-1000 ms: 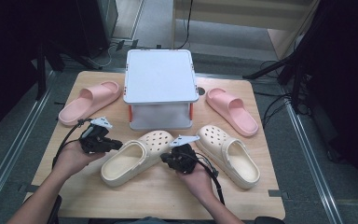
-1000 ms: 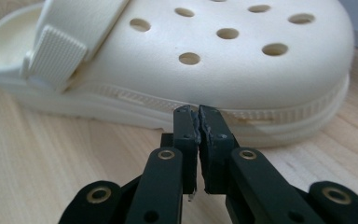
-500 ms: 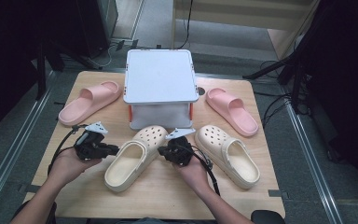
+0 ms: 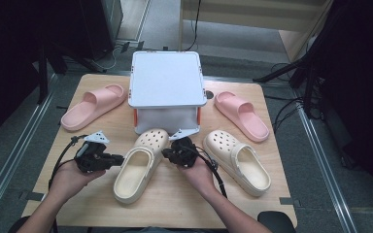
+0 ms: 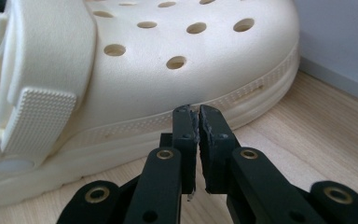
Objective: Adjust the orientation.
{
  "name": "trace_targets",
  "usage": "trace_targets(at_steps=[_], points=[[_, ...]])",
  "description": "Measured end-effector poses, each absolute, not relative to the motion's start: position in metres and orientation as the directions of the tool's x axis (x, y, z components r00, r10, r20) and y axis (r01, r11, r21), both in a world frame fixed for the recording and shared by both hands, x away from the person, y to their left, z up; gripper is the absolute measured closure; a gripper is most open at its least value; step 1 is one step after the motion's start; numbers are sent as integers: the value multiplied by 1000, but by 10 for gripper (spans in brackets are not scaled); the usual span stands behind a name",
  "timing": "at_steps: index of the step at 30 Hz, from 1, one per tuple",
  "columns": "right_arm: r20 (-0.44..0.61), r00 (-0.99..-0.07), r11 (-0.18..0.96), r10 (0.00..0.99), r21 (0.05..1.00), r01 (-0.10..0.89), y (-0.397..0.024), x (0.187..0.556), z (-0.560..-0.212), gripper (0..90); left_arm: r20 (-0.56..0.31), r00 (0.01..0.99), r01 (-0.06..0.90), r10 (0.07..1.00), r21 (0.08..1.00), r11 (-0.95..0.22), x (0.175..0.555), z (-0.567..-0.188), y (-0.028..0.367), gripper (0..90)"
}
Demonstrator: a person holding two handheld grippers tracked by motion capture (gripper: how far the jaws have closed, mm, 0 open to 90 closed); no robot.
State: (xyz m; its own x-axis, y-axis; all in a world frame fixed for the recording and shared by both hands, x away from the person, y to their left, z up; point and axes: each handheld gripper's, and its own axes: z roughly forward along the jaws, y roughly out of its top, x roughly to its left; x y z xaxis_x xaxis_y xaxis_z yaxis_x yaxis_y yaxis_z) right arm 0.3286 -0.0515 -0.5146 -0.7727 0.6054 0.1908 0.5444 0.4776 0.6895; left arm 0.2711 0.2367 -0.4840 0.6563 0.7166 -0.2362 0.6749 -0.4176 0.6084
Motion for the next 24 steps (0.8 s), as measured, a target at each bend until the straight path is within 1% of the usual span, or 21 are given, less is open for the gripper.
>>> trace_targets(at_steps=[6, 10, 12, 14, 15, 16, 18, 19, 20, 21, 22, 24], points=[[184, -765, 481, 618, 681, 553, -51, 335, -513, 861, -277, 667, 681, 691, 603, -415, 264, -486, 227, 809], [189, -758, 477, 624, 677, 561, -52, 338, -512, 861, -293, 681, 678, 671, 599, -427, 262, -486, 220, 806], [188, -755, 473, 629, 678, 563, -52, 338, -512, 854, -286, 686, 672, 669, 600, -433, 261, -486, 218, 799], [183, -752, 473, 633, 678, 563, -52, 339, -512, 827, -289, 676, 681, 678, 596, -426, 263, -486, 220, 785], [183, -752, 473, 633, 678, 563, -52, 339, -512, 827, -289, 676, 681, 678, 596, -426, 263, -486, 220, 772], [177, -752, 475, 635, 678, 561, -53, 339, -512, 814, -316, 664, 698, 677, 585, -412, 265, -485, 223, 772], [195, -741, 452, 642, 684, 572, -55, 339, -507, 785, -333, 660, 696, 674, 609, -380, 270, -477, 231, 747], [195, -741, 452, 642, 684, 572, -55, 339, -507, 785, -333, 660, 696, 674, 609, -380, 270, -477, 231, 739], [199, -741, 445, 641, 690, 571, -57, 338, -504, 771, -329, 658, 694, 678, 615, -375, 272, -473, 234, 739], [211, -736, 436, 643, 690, 578, -58, 336, -501, 755, -320, 655, 690, 684, 623, -369, 274, -468, 236, 724], [217, -741, 429, 636, 699, 573, -60, 333, -495, 714, -306, 658, 679, 689, 636, -367, 278, -460, 238, 697], [221, -740, 423, 636, 702, 573, -62, 327, -489, 685, -279, 663, 664, 695, 648, -374, 283, -452, 237, 679]])
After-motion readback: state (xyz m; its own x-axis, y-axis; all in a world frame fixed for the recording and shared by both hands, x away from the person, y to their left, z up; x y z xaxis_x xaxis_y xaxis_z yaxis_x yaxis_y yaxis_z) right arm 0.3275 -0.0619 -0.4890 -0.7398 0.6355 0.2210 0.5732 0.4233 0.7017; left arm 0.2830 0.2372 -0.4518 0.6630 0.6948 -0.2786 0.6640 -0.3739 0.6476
